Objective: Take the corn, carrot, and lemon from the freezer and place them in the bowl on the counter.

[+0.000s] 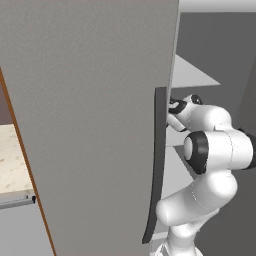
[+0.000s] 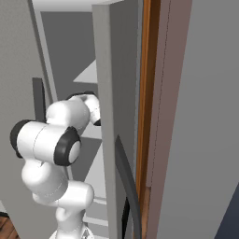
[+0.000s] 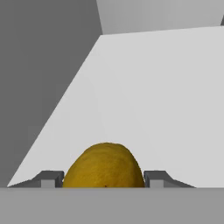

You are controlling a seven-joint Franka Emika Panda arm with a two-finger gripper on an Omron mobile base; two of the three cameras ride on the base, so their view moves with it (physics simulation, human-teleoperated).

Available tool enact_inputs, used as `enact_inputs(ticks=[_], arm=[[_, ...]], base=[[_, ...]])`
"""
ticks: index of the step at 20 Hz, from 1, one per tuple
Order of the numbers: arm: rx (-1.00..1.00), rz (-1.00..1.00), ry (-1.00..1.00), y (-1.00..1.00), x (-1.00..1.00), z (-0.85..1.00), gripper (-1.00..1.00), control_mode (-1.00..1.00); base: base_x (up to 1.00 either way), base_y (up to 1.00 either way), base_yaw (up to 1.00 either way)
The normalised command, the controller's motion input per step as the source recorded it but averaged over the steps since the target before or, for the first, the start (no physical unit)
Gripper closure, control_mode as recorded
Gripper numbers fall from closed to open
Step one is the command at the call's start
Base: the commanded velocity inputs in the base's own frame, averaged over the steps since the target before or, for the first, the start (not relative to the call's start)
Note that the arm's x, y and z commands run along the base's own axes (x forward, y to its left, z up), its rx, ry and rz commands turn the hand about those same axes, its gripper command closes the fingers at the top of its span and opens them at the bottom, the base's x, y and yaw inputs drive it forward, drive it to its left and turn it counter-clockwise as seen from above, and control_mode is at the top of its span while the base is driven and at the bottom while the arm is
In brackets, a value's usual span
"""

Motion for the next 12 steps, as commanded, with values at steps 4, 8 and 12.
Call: enact_inputs(ticks=[4,8,12], arm=[[0.0,-0.04,-0.06,-0.2,-0.59,0.0,1.0,-1.0],[0.0,-0.01,-0.09,-0.11,-0.65,0.1,1.0,-1.0],[0.0,0.0,-0.03,-0.03,-0.52,0.37,1.0,-1.0]], base=[[0.0,0.0,0.0],[0.0,0.0,0.0],[0.0,0.0,0.0]])
